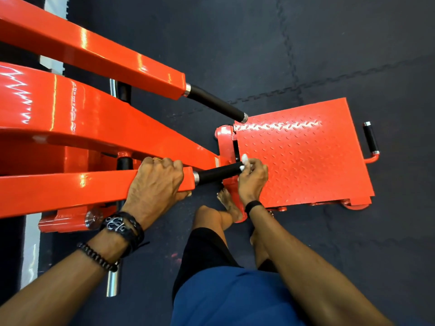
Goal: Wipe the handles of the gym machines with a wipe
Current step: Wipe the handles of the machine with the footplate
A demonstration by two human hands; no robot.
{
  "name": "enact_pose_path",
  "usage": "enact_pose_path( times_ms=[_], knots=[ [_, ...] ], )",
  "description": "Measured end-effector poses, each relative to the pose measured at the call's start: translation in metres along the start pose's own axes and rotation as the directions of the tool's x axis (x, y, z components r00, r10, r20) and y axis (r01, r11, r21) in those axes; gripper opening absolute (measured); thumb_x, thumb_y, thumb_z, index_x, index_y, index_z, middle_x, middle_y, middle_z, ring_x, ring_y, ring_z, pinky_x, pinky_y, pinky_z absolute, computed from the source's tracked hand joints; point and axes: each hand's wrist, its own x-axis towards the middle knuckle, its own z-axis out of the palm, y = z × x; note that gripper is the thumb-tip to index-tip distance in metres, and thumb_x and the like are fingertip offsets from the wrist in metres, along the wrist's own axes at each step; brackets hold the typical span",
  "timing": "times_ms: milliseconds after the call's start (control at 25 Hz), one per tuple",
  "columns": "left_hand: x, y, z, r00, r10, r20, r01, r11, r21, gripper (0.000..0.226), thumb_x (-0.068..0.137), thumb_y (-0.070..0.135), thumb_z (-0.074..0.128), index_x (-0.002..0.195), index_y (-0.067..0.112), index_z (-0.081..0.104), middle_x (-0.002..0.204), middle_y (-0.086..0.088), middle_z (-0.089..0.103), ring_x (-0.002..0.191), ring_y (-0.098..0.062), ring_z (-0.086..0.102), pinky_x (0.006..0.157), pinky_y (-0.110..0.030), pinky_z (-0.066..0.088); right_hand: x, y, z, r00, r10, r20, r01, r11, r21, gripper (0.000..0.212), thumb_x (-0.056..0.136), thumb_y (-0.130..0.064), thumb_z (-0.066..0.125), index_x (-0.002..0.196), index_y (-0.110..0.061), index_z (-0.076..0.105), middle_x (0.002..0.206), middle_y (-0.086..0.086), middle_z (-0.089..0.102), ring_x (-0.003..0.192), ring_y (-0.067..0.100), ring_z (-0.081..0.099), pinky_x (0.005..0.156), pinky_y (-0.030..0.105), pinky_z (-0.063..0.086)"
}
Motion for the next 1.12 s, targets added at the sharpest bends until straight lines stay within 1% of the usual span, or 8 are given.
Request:
enact_pose_path(
  times_ms=[160, 280, 400, 520, 680, 800, 880, 1120],
  knots=[
    [0.0, 0.0, -0.002, 1.0, -0.002, 0.018, 0.002, 1.0, -0.008, 0.057, 0.071, 0.069, 0.069, 0.085, 0.017, 0.049, 0.077, -0.009, 0.062, 0.069, -0.028, 0.062, 0.066, -0.038, 0.04, 0.0, 0.013, 0.016, 0.967, 0.234, -0.105, -0.217, 0.965, 0.144, 0.01, 0.094, -0.005, 0.056, 0.096, -0.011, 0.064, 0.099, 0.018, 0.063, 0.092, 0.034, 0.061, 0.083, 0.032, 0.045],
    [0.0, 0.002, -0.001, 1.0, -0.005, 0.018, 0.005, 1.0, 0.0, 0.059, 0.071, 0.07, 0.069, 0.086, 0.016, 0.049, 0.077, -0.01, 0.061, 0.069, -0.028, 0.062, 0.066, -0.038, 0.039, -0.068, -0.017, 0.031, 0.928, 0.37, 0.038, -0.343, 0.812, 0.472, 0.013, 0.093, -0.016, 0.062, 0.092, -0.029, 0.06, 0.079, -0.004, 0.071, 0.075, 0.021, 0.07, 0.075, 0.039, 0.059],
    [0.0, 0.003, -0.002, 1.0, -0.006, 0.011, 0.006, 1.0, -0.004, 0.06, 0.069, 0.068, 0.072, 0.083, 0.015, 0.049, 0.073, -0.011, 0.06, 0.066, -0.029, 0.06, 0.064, -0.038, 0.038, -0.087, -0.033, 0.045, 0.786, 0.596, 0.166, -0.554, 0.558, 0.619, 0.018, 0.09, 0.0, 0.063, 0.092, -0.018, 0.063, 0.069, -0.002, 0.069, 0.072, 0.023, 0.068, 0.078, 0.036, 0.058],
    [-0.001, 0.003, -0.002, 1.0, -0.012, 0.021, 0.012, 1.0, -0.007, 0.06, 0.069, 0.069, 0.071, 0.083, 0.015, 0.049, 0.074, -0.011, 0.06, 0.067, -0.029, 0.06, 0.064, -0.038, 0.037, -0.032, -0.007, 0.046, 0.611, 0.77, 0.185, -0.683, 0.393, 0.616, 0.014, 0.085, 0.0, 0.057, 0.084, -0.01, 0.067, 0.082, 0.013, 0.073, 0.077, 0.032, 0.07, 0.07, 0.039, 0.056],
    [-0.002, 0.003, -0.001, 1.0, -0.007, 0.011, 0.007, 1.0, -0.006, 0.06, 0.07, 0.069, 0.069, 0.085, 0.015, 0.049, 0.076, -0.01, 0.061, 0.068, -0.029, 0.06, 0.065, -0.039, 0.038, 0.0, 0.007, 0.035, 0.546, 0.756, 0.36, -0.694, 0.168, 0.7, 0.017, 0.084, -0.004, 0.061, 0.097, 0.0, 0.07, 0.096, 0.013, 0.076, 0.083, 0.024, 0.075, 0.083, 0.043, 0.06],
    [-0.001, 0.002, -0.002, 1.0, -0.013, 0.011, 0.013, 1.0, 0.002, 0.059, 0.073, 0.07, 0.065, 0.087, 0.016, 0.048, 0.078, -0.009, 0.061, 0.071, -0.028, 0.06, 0.067, -0.038, 0.038, -0.044, -0.022, 0.023, 0.556, 0.599, 0.576, -0.766, 0.101, 0.635, 0.017, 0.092, 0.008, 0.051, 0.087, -0.002, 0.065, 0.079, 0.012, 0.071, 0.068, 0.02, 0.07, 0.065, 0.036, 0.061],
    [-0.002, 0.003, -0.002, 1.0, -0.007, 0.006, 0.007, 1.0, 0.017, 0.057, 0.077, 0.071, 0.06, 0.088, 0.017, 0.047, 0.08, -0.007, 0.061, 0.073, -0.027, 0.061, 0.068, -0.038, 0.038, -0.076, -0.039, 0.016, 0.531, 0.484, 0.695, -0.82, 0.086, 0.566, 0.023, 0.096, 0.01, 0.042, 0.093, 0.001, 0.063, 0.087, 0.016, 0.069, 0.077, 0.024, 0.069, 0.062, 0.035, 0.06],
    [-0.002, 0.003, -0.002, 1.0, -0.023, 0.014, 0.023, 1.0, 0.011, 0.058, 0.073, 0.071, 0.064, 0.087, 0.017, 0.048, 0.08, -0.007, 0.062, 0.072, -0.027, 0.061, 0.068, -0.038, 0.039, 0.001, 0.002, 0.018, 0.569, 0.645, 0.51, -0.677, 0.015, 0.736, 0.023, 0.09, 0.017, 0.045, 0.083, -0.001, 0.057, 0.076, 0.017, 0.064, 0.072, 0.027, 0.062, 0.057, 0.04, 0.06]
  ],
)
